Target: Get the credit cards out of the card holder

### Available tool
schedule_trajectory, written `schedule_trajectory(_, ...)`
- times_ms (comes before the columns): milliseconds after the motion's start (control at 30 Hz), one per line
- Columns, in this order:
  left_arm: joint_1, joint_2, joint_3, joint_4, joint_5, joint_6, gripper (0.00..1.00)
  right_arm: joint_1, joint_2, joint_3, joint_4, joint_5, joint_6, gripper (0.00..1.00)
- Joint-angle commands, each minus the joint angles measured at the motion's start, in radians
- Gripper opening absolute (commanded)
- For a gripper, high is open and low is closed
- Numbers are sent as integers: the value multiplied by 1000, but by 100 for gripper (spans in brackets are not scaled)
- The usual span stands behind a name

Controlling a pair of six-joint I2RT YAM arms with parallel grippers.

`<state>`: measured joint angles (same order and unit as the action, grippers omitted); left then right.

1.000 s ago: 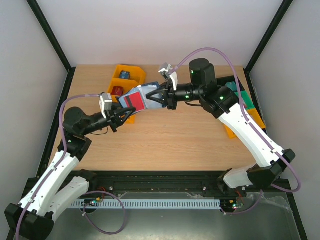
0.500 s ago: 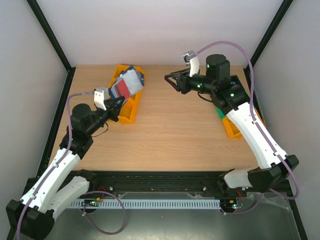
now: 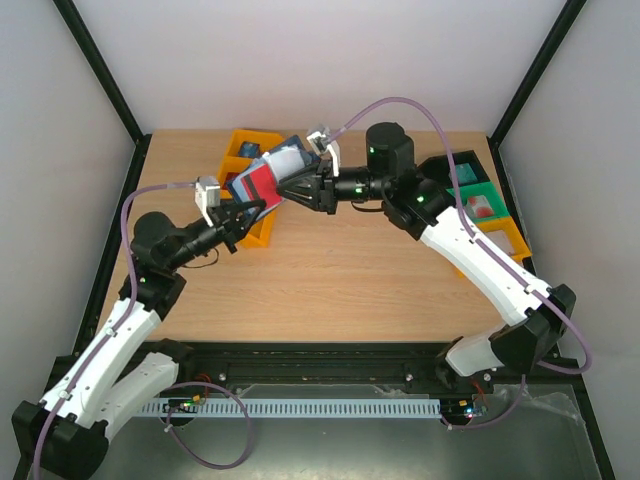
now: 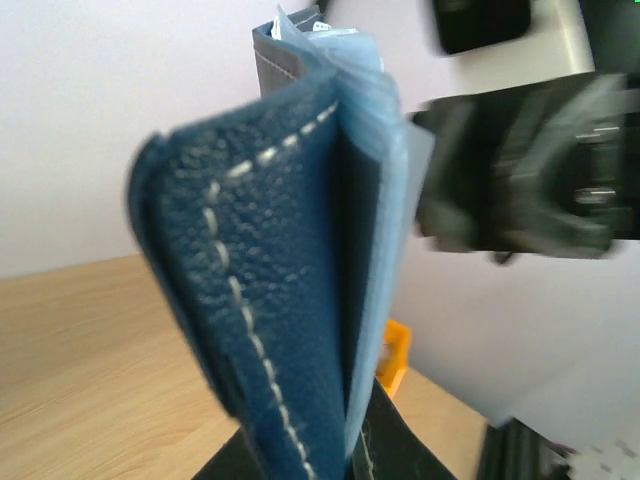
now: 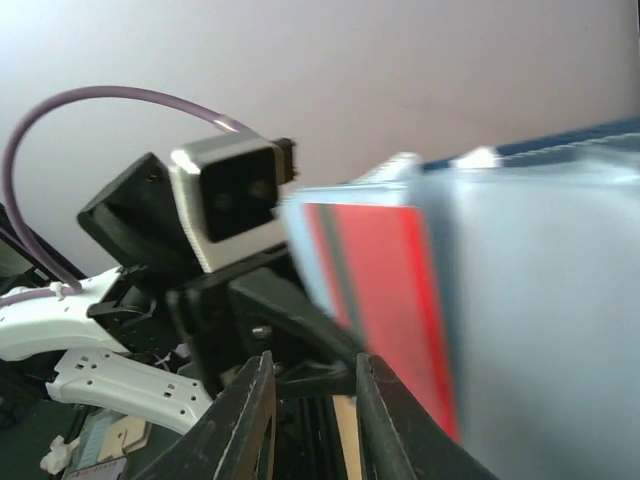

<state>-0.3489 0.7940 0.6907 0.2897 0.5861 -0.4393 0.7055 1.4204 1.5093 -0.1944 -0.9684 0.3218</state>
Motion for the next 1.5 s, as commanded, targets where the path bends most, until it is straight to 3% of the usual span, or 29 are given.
schedule_trajectory(0, -2, -15, -15, 206, 237, -68, 2, -7, 14, 12, 30, -38, -15, 22)
schedule_trajectory(533, -5, -12, -17, 253, 350, -35, 2, 10, 42, 26, -19, -44, -38, 13)
schedule_trajectory(633, -7, -11, -15, 245, 335, -36, 3, 18, 46, 34, 23, -97, -21, 2)
schedule_trajectory(867, -7, -19, -16, 231, 321, -49, 23, -33, -28, -37, 110, -139, -2, 2)
schedule_trajectory(967, -7, -19, -17, 238, 318, -55, 27, -54, -38, -39, 72, -143, -16, 2)
schedule_trajectory(1167, -4, -21, -14, 236, 307, -61, 24, -67, -45, -28, -26, -150, -74, 2)
schedule_trajectory(1333, -4, -17, -15, 235, 300, -59, 4, -67, -40, -29, -28, -171, -64, 2)
schedule_trajectory(1467, -4, -18, -14, 224, 298, -57, 2, -70, -44, -28, -27, -171, -72, 5)
